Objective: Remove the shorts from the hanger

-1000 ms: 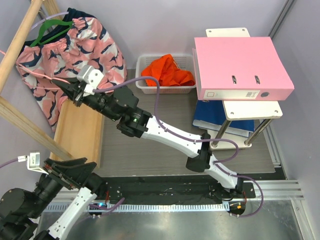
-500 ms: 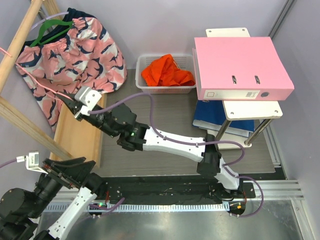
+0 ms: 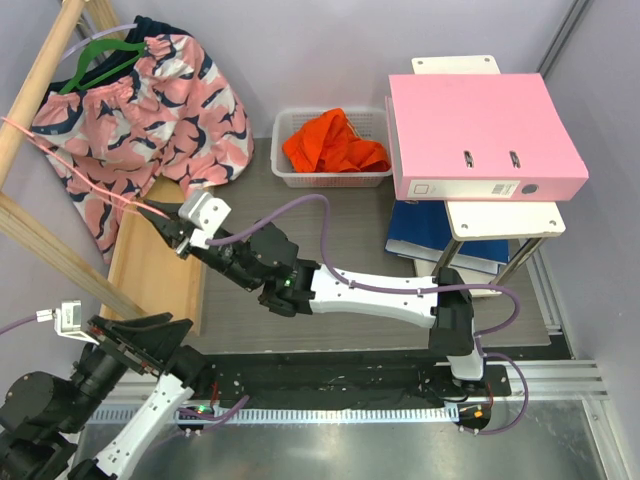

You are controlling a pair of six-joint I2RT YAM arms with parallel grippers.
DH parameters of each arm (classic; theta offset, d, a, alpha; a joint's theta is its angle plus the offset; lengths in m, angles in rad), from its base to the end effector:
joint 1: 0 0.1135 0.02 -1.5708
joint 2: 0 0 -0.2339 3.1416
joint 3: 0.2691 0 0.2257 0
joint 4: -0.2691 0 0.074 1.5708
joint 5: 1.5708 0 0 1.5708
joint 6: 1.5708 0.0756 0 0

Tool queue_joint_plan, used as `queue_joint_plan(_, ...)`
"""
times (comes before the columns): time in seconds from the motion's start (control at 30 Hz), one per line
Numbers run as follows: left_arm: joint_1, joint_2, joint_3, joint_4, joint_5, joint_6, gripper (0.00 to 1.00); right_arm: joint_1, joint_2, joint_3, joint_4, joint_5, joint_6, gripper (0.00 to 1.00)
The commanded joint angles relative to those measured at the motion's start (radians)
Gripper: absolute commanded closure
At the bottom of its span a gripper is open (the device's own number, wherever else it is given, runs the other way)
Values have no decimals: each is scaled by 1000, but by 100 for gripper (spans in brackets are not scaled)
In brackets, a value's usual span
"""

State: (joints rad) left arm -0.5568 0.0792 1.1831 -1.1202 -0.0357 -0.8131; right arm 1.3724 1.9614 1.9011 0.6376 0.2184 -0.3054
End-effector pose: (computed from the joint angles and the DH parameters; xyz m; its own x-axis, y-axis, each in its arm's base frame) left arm -0.0149 0.0125 0.3509 -0.3711 -0.6241 -0.6876 0.3321 0.6023 -0.7259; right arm 0.1055 0.4416 0.4572 0.3796 0.3989 -0.8347 -0.8463 0.5142 -0.1392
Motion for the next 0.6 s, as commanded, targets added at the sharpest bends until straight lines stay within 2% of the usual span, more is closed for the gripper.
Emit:
queue_joint_plan(0.0, -17, -7, -7, 2, -39, 0, 2, -1, -47, 3, 44, 44, 34, 74)
queue_joint_plan(0.03, -20, -10, -8, 0, -46, -1, 2, -1, -45, 3, 39, 52, 38, 67)
queue_joint_plan(0.1, -25, -19, -17, -1, -53, -6, 2, -1, -52, -11, 31, 75, 45, 59)
queue_joint_plan(0.13, -28, -22, -20, -6, -56, -9, 2, -2, -55, -19, 31, 79, 43, 46)
queue_joint_plan(0.17, -31, -27, -30, -6, -58, -14, 2, -1, -58, -28, 31, 84, 34, 38)
queue_joint_plan(0.23, -41, -35, -39, -6, -55, -12, 0, -1, -70, -53, 28, 101, 28, 29)
queue_joint_plan(0.43, -95, -44, -46, -20, -84, -20, 0, -1, -172, -152, -22, 156, 66, 22)
queue_joint_plan(0.57, -129, -48, -74, 3, -78, -23, 0, -1, -293, -317, -53, 209, 104, 22)
